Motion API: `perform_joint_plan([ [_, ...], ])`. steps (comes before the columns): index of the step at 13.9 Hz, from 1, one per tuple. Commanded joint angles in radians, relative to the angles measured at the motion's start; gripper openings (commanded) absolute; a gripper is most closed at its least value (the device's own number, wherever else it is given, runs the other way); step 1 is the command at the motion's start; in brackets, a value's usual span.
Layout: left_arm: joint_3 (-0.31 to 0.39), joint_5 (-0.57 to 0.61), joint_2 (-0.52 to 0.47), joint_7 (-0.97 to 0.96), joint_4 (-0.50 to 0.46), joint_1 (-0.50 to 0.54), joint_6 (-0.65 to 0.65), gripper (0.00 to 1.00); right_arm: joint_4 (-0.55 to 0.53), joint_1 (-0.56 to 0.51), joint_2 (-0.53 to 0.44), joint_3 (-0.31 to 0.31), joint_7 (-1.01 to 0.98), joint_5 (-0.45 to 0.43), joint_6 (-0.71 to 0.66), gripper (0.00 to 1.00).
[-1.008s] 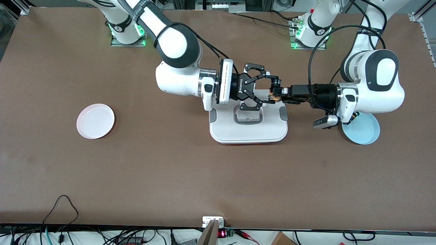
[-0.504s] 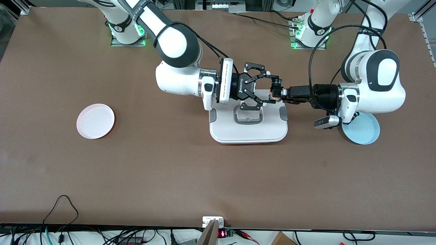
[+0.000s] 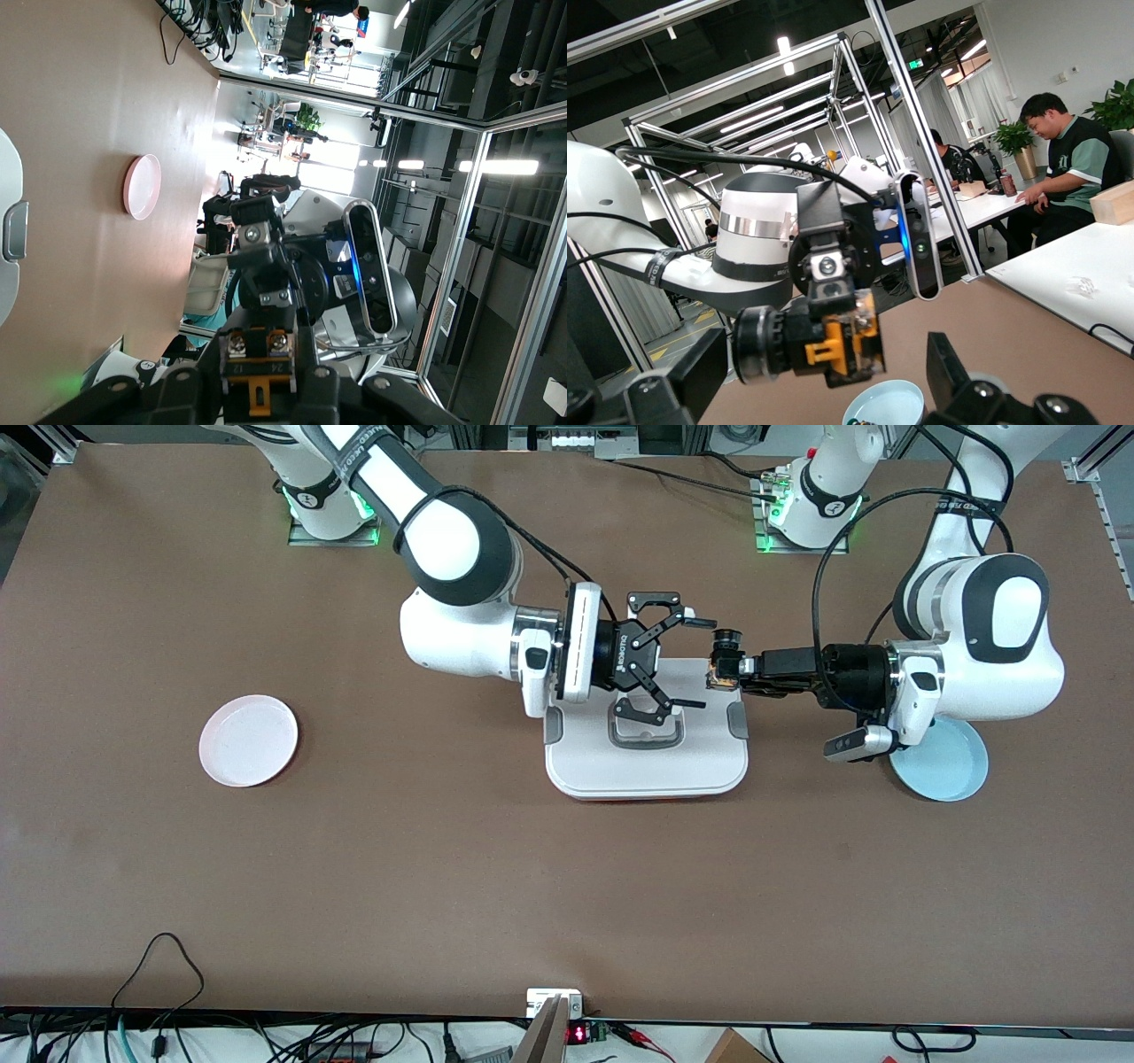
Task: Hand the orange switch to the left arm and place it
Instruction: 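Carry the switch to the blue plate while the right gripper withdraws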
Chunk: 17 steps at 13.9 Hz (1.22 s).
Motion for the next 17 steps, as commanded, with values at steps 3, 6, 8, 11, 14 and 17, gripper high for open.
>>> perform_joint_plan([
  [3, 0.009, 0.229, -0.006, 0.012, 0.077, 0.024, -0.015, 0.20, 0.015, -0.100, -0.005, -0.001, 0.029, -0.004, -0.133, 1.00],
  [6, 0.012, 0.497, 0.038, 0.007, 0.209, 0.048, -0.093, 0.20, 0.005, -0.221, -0.005, 0.001, 0.039, -0.079, -0.343, 1.00],
  [8, 0.010, 0.702, 0.040, 0.015, 0.248, 0.052, -0.107, 0.20, 0.002, -0.307, -0.005, -0.001, 0.052, -0.152, -0.502, 1.00],
  [11, 0.010, 1.018, 0.041, 0.117, 0.255, 0.066, -0.153, 0.20, -0.001, -0.461, -0.003, -0.001, 0.088, -0.318, -0.778, 1.00],
  [14, -0.011, 1.318, 0.053, 0.170, 0.257, 0.036, -0.153, 0.20, 0.002, -0.612, -0.003, -0.001, 0.095, -0.435, -1.050, 1.00],
  [17, -0.016, 1.601, 0.058, 0.236, 0.246, -0.038, -0.180, 0.21, -0.001, -0.710, -0.043, -0.037, 0.095, -0.493, -1.233, 1.00],
])
